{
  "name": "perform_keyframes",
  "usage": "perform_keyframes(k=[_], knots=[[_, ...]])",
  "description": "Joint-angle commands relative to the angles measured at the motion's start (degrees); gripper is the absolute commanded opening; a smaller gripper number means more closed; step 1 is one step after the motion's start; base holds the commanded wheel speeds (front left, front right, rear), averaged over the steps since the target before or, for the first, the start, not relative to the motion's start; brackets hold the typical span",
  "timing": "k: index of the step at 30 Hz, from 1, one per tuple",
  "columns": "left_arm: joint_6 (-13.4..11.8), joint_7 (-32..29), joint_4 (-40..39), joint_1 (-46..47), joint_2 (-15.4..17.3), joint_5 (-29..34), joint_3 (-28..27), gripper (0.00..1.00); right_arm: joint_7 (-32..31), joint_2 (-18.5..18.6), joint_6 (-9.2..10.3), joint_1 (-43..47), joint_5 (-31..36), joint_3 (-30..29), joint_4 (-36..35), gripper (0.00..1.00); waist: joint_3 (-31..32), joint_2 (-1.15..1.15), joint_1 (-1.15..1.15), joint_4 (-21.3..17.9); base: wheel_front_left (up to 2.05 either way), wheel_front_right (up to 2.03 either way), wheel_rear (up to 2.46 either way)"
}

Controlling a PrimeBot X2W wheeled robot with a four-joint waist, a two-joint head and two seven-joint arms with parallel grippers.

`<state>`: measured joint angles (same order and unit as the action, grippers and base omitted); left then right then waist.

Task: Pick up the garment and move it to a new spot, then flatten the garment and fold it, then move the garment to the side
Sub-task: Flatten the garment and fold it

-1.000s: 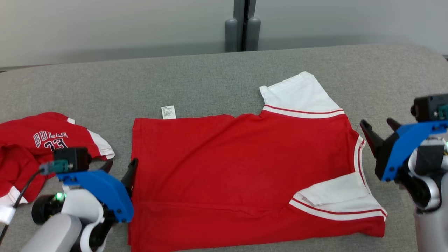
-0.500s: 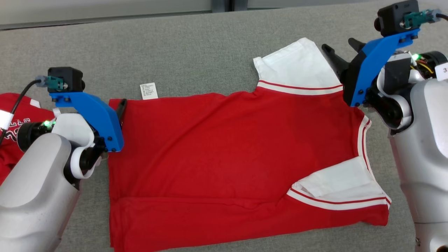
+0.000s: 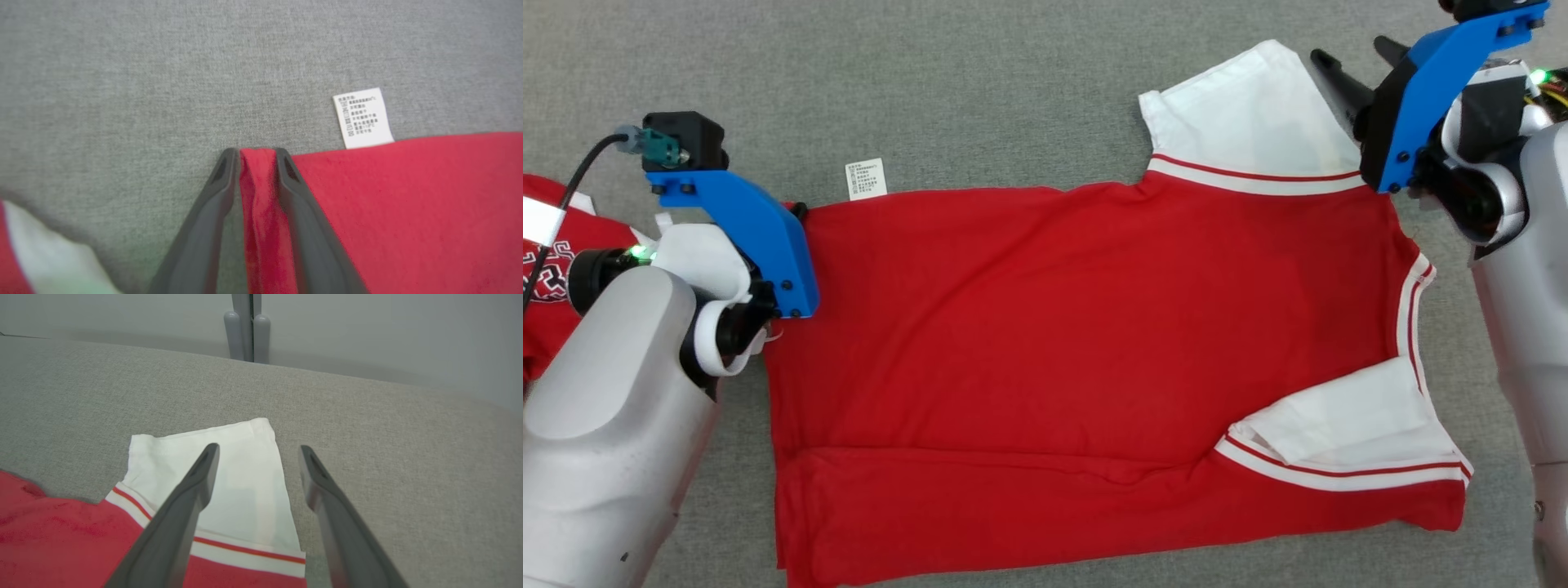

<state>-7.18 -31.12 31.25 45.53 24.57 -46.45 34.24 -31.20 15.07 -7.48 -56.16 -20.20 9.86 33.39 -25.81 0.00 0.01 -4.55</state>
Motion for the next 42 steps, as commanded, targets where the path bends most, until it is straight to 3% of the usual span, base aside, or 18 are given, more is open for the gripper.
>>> perform_keyframes(k=[1,12,20,21,23,24,25,26,34,42], knots=[[0.08,-1.25,1.39,-2.78,-1.37,-0.2,1.85,0.0,0.06,0.7,-0.03,-1.72,0.49,-0.5,0.85,1.0,-0.83,0.0,-0.01,1.1,0.0,0.0,0.0],[2.04,6.82,-5.86,-2.57,-5.35,2.57,4.04,0.0,-1.29,2.89,-0.02,-8.25,8.75,-8.03,11.74,1.0,-4.43,0.0,-0.01,8.51,0.0,0.0,0.0],[3.24,9.1,-6.81,-2.05,-7.77,2.95,5.46,0.0,-3.04,1.59,-0.03,-8.61,13.11,-12.3,17.62,1.0,-5.5,0.0,-0.01,11.28,0.0,0.0,0.0],[3.35,9.23,-6.62,-2.1,-7.85,2.83,5.61,0.0,-3.48,1.24,-0.06,-8.37,13.28,-12.37,18.26,0.97,-5.49,0.0,-0.01,11.33,0.0,0.0,0.0],[3.63,10.22,-6.48,-2.08,-7.9,3.05,5.48,0.0,-3.94,0.8,-0.05,-8.04,13.27,-12.24,19.14,0.6,-5.35,0.0,-0.01,11.2,0.0,0.0,0.0],[3.67,10.85,-6.45,-2.09,-7.78,3.06,5.25,0.0,-3.71,0.8,-0.04,-8.13,13.11,-12.05,19.24,0.31,-5.3,0.0,-0.01,10.99,0.0,0.0,0.0],[3.46,11.91,-6.43,-2.02,-7.57,3.39,4.84,0.0,-2.66,0.78,-0.03,-8.32,13.03,-11.77,18.9,0.07,-5.22,0.0,-0.01,10.65,0.0,0.0,0.0],[3.36,12.6,-6.36,-2.0,-7.43,3.57,4.6,0.0,-1.75,0.8,-0.03,-8.5,12.89,-11.59,18.45,0.0,-5.11,0.0,-0.01,10.33,0.0,0.0,0.0],[3.59,23.39,-5.32,-3.06,-6.5,4.97,2.1,0.0,7.45,1.9,-0.03,-6.7,8.56,-7.55,14.46,0.0,-1.8,0.0,-0.01,7.7,0.0,0.0,0.0],[4.67,30.88,-3.09,-7.13,-5.58,5.23,1.46,0.0,11.17,5.29,-0.03,0.14,-0.73,-0.74,9.06,0.0,3.81,0.0,-0.01,5.53,0.0,0.0,0.0]])
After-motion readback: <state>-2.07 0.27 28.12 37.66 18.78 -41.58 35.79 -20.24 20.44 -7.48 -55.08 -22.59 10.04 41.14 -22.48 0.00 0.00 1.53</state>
